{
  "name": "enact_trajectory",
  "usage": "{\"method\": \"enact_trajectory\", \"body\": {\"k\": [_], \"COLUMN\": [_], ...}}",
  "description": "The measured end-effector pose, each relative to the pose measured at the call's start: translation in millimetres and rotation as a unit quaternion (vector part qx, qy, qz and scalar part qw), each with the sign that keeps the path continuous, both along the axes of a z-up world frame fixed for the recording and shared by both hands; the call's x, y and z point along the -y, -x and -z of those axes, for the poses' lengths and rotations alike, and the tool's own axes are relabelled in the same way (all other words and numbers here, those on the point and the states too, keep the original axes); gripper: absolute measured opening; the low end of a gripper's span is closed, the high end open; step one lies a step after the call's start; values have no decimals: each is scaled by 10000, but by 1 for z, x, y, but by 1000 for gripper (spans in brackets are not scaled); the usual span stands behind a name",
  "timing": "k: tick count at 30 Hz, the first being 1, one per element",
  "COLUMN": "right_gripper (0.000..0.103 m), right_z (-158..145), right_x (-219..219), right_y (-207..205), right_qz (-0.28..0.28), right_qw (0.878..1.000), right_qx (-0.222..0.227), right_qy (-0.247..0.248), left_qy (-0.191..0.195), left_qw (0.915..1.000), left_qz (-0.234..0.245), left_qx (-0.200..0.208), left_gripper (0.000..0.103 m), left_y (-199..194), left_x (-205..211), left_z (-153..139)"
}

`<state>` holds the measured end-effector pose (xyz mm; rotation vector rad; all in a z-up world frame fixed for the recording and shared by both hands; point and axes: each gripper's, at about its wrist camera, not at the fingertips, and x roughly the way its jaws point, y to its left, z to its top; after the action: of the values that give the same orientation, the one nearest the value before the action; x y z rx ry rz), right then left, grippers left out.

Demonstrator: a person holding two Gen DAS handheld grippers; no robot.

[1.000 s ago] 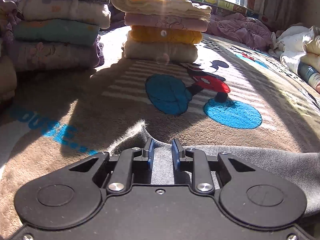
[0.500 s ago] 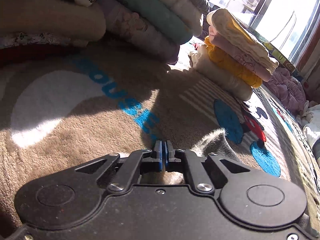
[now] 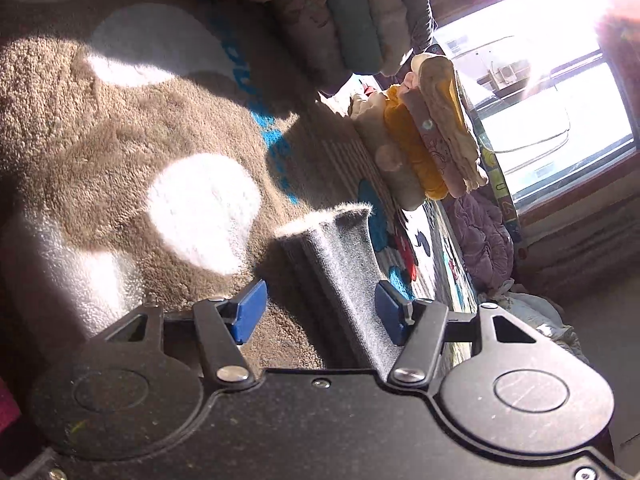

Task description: Fold clothes

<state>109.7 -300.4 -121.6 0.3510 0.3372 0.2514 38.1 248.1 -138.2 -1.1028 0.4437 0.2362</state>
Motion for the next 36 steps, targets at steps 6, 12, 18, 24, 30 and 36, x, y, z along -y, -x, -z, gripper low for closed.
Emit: {"method": "enact_trajectory", "body": {"k": [6, 12, 18, 24, 30, 36], "right_gripper": [45, 47, 42, 43, 47, 36], "right_z": [-11, 16, -21, 20, 0, 5], "right_x": [-77, -130, -134, -158, -166, -197], "right_y": [21, -5, 13, -17, 4, -7], "right_qz": [-1200, -1779, -1433, -1809, -1928, -1999], "right_qw": [9747, 9531, 9681, 9597, 9657, 9677], "right_qx": [676, -717, 266, -713, -68, -142], "right_qy": [1760, 2343, 2040, 2027, 1736, 1528], "left_qy": [-346, -609, -866, -962, -1050, -822], "left_qw": [9993, 9978, 9957, 9946, 9936, 9960], "left_qz": [168, 276, 321, 376, 366, 169], "left_qx": [-32, -29, 29, 43, 188, 311], "left_gripper": [60, 60, 60, 60, 60, 46], "left_y": [-13, -14, -14, -16, -18, -18], "left_x": [20, 24, 29, 29, 26, 15], "left_z": [-1, 0, 3, 3, 5, 10]}}
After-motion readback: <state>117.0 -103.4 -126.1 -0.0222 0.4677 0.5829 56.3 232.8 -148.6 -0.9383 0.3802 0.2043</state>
